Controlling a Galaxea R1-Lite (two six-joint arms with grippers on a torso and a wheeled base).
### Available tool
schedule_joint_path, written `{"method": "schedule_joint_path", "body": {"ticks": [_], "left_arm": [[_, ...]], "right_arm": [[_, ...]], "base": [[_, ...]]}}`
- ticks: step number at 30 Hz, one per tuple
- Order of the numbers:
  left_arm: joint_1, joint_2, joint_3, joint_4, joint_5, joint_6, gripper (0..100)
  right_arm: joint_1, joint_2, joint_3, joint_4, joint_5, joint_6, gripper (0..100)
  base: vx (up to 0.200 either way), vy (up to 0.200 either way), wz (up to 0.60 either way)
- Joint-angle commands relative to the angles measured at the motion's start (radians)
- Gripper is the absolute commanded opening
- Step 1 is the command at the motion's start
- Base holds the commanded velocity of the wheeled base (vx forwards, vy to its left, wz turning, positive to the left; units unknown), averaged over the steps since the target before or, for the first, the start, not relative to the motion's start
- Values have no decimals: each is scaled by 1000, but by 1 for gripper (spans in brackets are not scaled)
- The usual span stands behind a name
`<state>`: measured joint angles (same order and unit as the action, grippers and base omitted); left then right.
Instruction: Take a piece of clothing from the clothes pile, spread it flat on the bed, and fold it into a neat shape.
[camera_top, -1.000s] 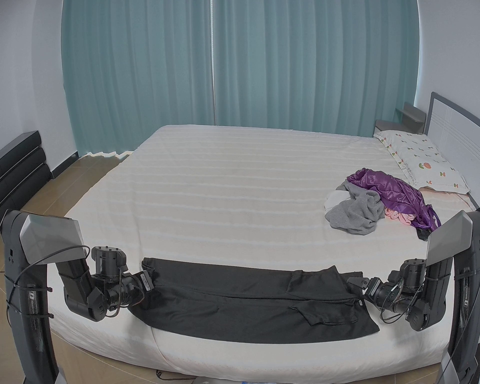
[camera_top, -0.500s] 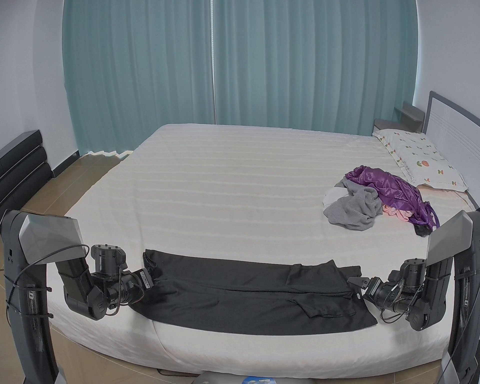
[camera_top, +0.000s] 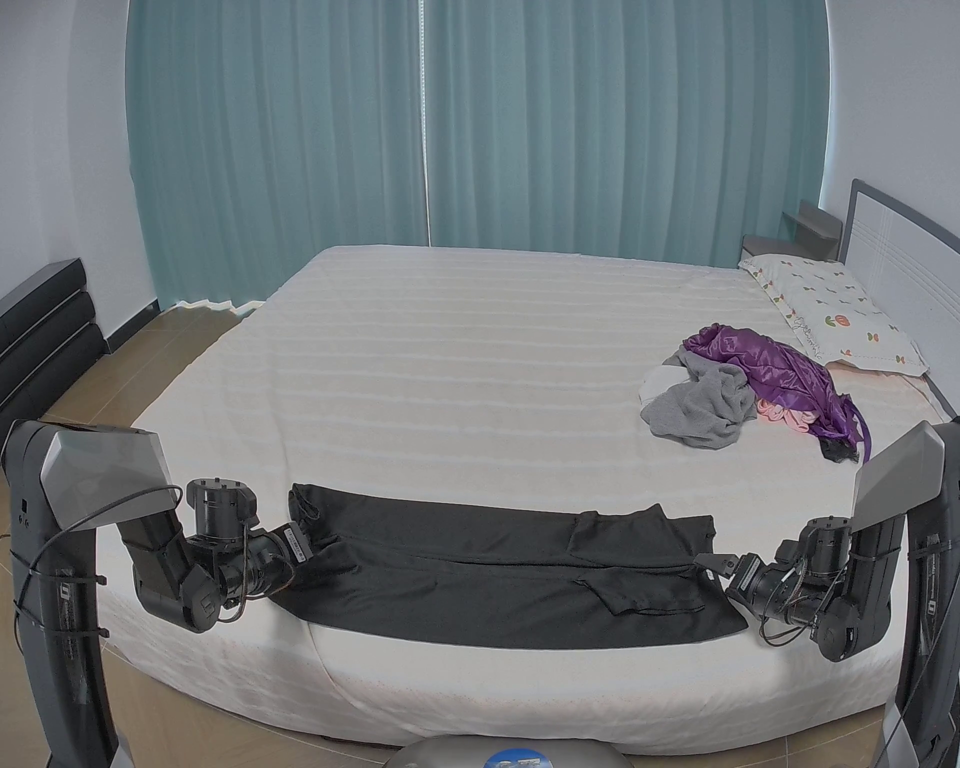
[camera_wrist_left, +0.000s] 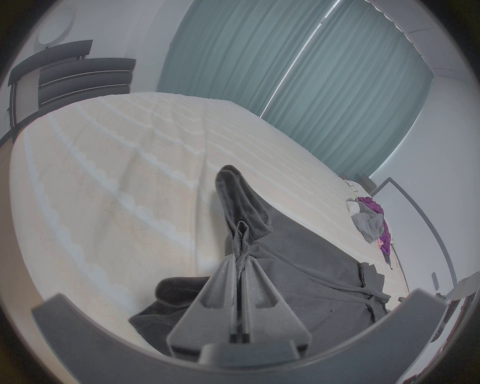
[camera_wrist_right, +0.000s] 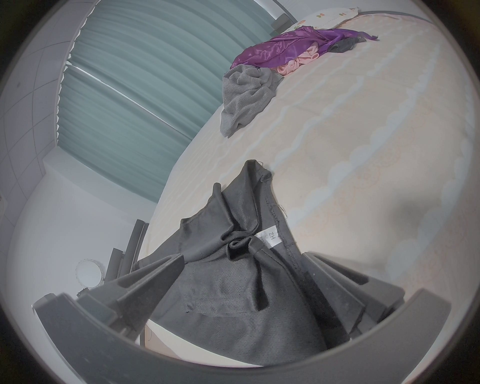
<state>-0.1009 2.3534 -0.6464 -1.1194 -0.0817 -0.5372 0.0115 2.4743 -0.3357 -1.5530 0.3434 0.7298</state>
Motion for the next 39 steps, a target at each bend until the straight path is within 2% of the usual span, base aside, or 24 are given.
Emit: {"method": "schedule_joint_path", "body": {"ticks": [1,7,15,21,34,39], "left_arm": [[-10,-5,-6,0,0,-6,0],[-34,-34,-2,1,2,-7,0],[-85,-94,-12,27,45,-7,0],[-114,-164,-55,161,53,-7,0],[-194,-194,-130,276,72,-7,0],[-255,-194,-187,348,80,-9,0]], "right_arm": [[1,2,0,-13,0,-1,100],[1,2,0,-13,-1,-1,100],[1,3,0,-13,0,-1,100],[1,3,0,-13,0,-1,100],[1,3,1,-13,-1,-3,100],[1,3,1,-13,-1,-3,100]], "base": [[0,-200,0],[0,-200,0],[0,-200,0],[0,-200,0],[0,-200,0],[0,-200,0]]}}
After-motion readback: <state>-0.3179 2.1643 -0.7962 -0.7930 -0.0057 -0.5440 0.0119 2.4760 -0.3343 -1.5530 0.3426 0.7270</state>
